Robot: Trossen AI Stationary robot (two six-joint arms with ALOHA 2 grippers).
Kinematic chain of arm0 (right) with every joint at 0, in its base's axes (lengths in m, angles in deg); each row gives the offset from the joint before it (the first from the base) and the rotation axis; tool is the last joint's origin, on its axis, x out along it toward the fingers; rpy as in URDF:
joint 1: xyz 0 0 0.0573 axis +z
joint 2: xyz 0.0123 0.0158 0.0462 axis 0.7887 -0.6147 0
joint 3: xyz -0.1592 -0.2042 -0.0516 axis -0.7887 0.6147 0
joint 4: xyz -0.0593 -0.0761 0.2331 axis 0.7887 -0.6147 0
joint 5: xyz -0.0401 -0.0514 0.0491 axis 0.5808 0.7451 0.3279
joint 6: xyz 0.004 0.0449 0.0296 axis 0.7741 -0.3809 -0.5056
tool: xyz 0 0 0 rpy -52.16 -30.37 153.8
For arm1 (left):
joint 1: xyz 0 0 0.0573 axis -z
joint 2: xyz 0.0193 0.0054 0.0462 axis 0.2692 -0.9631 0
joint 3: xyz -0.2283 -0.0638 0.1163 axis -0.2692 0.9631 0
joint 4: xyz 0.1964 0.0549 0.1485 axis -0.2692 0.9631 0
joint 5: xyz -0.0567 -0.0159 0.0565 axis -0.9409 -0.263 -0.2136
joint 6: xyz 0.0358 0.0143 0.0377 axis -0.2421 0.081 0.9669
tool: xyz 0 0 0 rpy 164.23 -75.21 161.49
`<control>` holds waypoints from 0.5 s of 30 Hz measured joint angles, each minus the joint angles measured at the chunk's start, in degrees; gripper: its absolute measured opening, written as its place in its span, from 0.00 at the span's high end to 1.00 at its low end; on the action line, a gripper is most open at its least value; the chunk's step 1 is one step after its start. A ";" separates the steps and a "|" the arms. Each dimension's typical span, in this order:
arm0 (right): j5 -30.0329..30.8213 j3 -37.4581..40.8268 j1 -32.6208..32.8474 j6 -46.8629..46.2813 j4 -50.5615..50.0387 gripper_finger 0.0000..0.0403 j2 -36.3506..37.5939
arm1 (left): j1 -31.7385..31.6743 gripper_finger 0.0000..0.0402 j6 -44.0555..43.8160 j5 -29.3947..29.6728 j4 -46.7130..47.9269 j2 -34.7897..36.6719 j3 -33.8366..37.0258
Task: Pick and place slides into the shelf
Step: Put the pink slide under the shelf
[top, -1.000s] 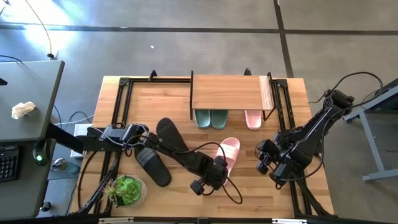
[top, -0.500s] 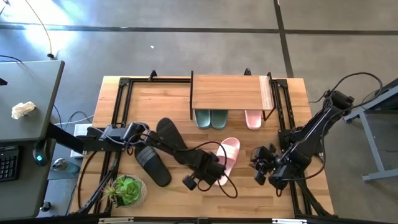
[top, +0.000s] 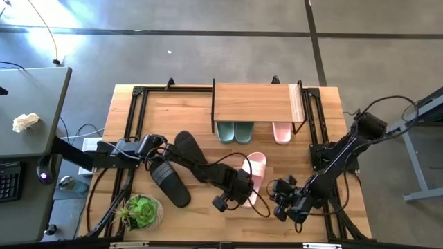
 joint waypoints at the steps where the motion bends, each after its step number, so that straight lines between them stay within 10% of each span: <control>1: 0.02 0.00 -0.01 0.00 0.95 0.97 -0.79 | -0.49 1.00 0.02 0.11 -0.28 0.00 0.00; 15: 1.02 0.00 -1.12 3.45 19.88 1.00 -11.89 | -6.19 1.00 -1.69 1.10 -1.15 0.00 0.00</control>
